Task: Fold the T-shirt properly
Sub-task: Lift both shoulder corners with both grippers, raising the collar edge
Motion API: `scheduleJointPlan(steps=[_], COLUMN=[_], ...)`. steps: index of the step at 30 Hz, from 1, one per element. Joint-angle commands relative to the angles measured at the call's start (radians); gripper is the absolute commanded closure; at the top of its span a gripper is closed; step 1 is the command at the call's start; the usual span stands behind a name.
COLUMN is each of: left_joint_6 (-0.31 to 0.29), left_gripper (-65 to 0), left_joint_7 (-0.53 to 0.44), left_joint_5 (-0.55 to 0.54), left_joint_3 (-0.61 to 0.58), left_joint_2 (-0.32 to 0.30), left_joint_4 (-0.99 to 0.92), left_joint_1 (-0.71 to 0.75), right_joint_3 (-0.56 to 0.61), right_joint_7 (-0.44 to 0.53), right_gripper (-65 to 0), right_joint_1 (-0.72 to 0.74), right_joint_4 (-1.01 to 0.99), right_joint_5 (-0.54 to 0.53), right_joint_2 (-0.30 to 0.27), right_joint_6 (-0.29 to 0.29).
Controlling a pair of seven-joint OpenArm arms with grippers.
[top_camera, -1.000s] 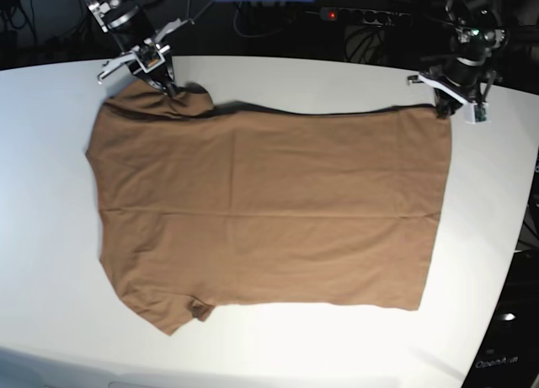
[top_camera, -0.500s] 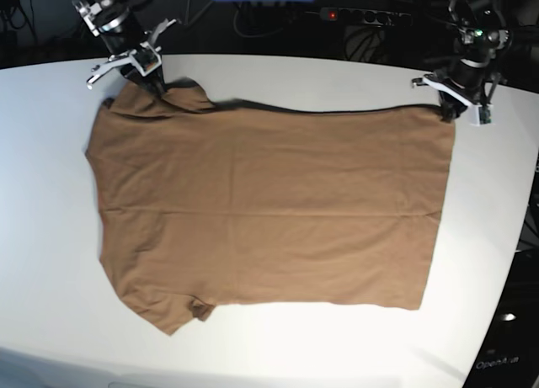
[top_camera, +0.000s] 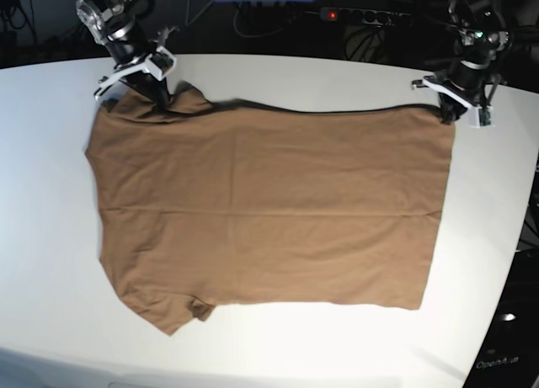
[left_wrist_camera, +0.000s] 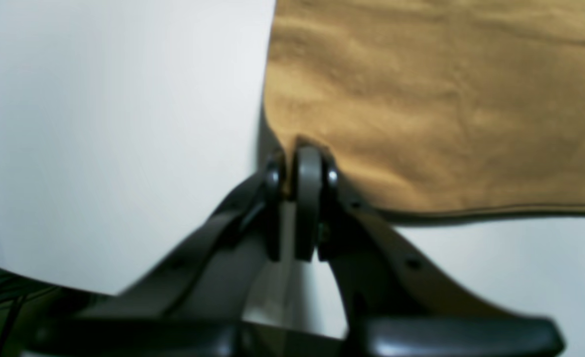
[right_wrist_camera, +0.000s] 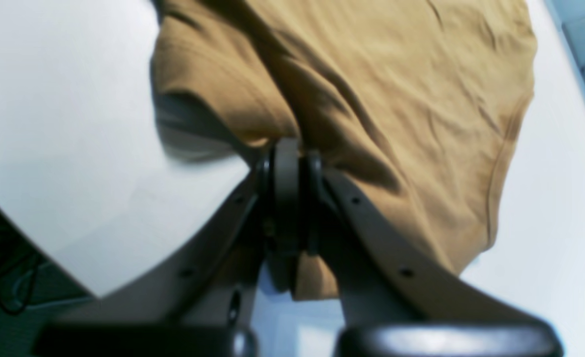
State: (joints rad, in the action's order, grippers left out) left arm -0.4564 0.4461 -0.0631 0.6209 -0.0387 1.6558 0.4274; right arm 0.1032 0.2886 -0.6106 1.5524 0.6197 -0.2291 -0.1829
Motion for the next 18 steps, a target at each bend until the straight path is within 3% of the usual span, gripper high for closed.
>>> scheduleJointPlan(steps=[1, 14, 18], left_joint_6=[0.001, 0.001, 0.001], left_gripper=[-3.6, -3.6, -3.6], left_joint_7=[-0.022, -0.02, -0.02], left_joint_5=[-0.008, -0.005, -0.004], left_joint_3=[0.003, 0.0, 0.001], left_joint_2=[-0.008, 0.013, 0.013], left_joint_4=[0.017, 0.091, 0.091], left_joint_1=[-0.003, -0.003, -0.003], right_joint_3=[0.0, -0.015, -0.024], right_joint_7=[-0.047, -0.068, -0.098], right_gripper=[-0.4, -0.6, -0.6], right_joint_1=[-0.01, -0.036, -0.065], right_joint_4=[0.009, 0.15, 0.224], right_joint_5=[0.024, 0.056, 0.107], right_joint_2=[0.009, 0.013, 0.012], right_joint_6=[-0.03, -0.034, -0.06])
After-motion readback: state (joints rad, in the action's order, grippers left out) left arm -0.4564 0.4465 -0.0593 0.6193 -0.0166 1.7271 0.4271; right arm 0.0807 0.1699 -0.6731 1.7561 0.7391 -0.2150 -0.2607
